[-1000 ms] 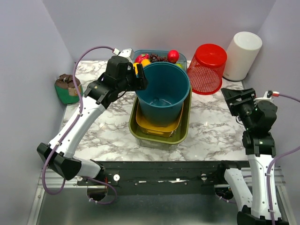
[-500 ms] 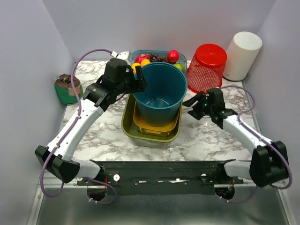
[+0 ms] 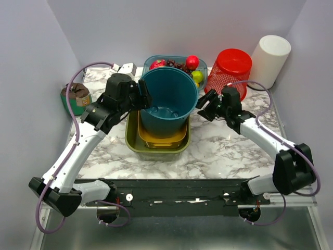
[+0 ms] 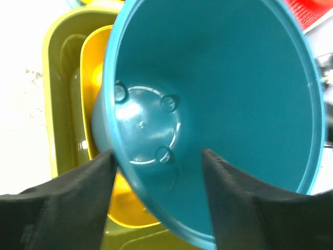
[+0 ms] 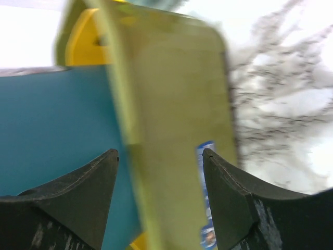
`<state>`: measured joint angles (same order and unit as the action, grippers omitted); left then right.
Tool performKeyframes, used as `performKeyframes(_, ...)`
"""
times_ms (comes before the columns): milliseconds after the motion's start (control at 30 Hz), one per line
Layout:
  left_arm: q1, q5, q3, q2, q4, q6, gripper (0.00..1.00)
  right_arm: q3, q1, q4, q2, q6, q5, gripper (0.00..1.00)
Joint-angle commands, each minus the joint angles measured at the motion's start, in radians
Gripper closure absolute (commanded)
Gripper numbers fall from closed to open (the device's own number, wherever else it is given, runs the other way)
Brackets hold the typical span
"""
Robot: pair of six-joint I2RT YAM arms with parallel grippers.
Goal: Turn the large container upside down
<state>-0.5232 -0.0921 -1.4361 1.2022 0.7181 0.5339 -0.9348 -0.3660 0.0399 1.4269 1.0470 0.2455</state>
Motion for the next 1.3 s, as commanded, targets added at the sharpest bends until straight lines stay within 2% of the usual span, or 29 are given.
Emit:
performKeyframes(0,0.011,-0.009,0.054,-0.035,-0.002,0.000,0.47,-0.018,-0.014,0.085,-0.185,0.057,-0.093,0.26)
performKeyframes(100,0.020,-0.008,0.080,-0.046,-0.023,0.008,0.63,0.036,-0.040,0.118,-0.357,0.172,-0.241,0.26)
performKeyframes(133,0.023,-0.008,0.083,-0.047,-0.028,0.009,0.65,0.045,-0.051,0.141,-0.393,0.229,-0.286,0.26)
performKeyframes(167,0.026,-0.008,0.083,-0.047,-0.031,0.009,0.67,0.039,-0.068,0.175,-0.432,0.254,-0.390,0.26)
performKeyframes(200,0.028,-0.008,0.082,-0.044,-0.032,0.009,0.75,0.027,-0.105,0.264,-0.463,0.281,-0.441,0.26)
performKeyframes(233,0.029,-0.006,0.080,-0.044,-0.034,0.009,0.78,0.018,-0.126,0.302,-0.512,0.345,-0.486,0.26)
performKeyframes(300,0.034,-0.001,0.066,-0.036,-0.026,0.008,0.84,-0.011,-0.168,0.360,-0.540,0.364,-0.542,0.26)
performKeyframes(433,0.032,0.015,0.081,-0.046,-0.045,0.035,0.88,-0.058,-0.283,0.463,-0.546,0.422,-0.520,0.26)
performKeyframes(533,0.032,0.034,0.106,-0.044,-0.088,0.052,0.88,-0.010,-0.411,0.459,-0.569,0.522,-0.598,0.26)
performKeyframes(667,0.032,0.046,0.085,-0.033,-0.080,0.063,0.88,-0.007,-0.546,0.442,-0.609,0.565,-0.739,0.27)
performKeyframes(767,0.032,0.049,0.079,-0.032,-0.088,0.070,0.87,-0.070,-0.635,0.407,-0.577,0.541,-0.758,0.27)
performKeyframes(800,0.032,0.051,0.078,-0.032,-0.091,0.080,0.87,-0.087,-0.702,0.413,-0.550,0.550,-0.770,0.27)
performKeyframes(867,0.032,0.057,0.077,-0.027,-0.104,0.081,0.82,-0.127,-0.778,0.442,-0.468,0.664,-0.863,0.26)
performKeyframes(900,0.032,0.067,0.075,-0.027,-0.106,0.080,0.82,-0.130,-0.851,0.486,-0.447,0.738,-0.900,0.26)
performKeyframes(933,0.032,0.077,0.075,-0.021,-0.108,0.042,0.84,-0.133,-0.893,0.512,-0.404,0.918,-0.938,0.27)
performKeyframes(967,0.032,0.086,0.072,-0.020,-0.105,0.016,0.85,-0.133,-0.945,0.535,-0.384,1.021,-1.069,0.27)
performKeyframes(1033,0.035,0.077,0.074,-0.016,-0.091,-0.011,0.85,-0.159,-1.022,0.528,-0.335,1.142,-1.141,0.30)
performKeyframes(1100,0.034,0.084,0.091,-0.027,-0.106,-0.017,0.87,-0.231,-1.028,0.531,-0.243,1.098,-1.147,0.30)
performKeyframes(1133,0.034,0.092,0.098,-0.038,-0.118,-0.017,0.87,-0.308,-1.037,0.564,-0.211,1.163,-1.155,0.30)
performKeyframes(1267,0.035,0.137,0.127,-0.059,-0.170,-0.008,0.87,-0.403,-1.039,0.655,-0.085,1.309,-1.199,0.32)
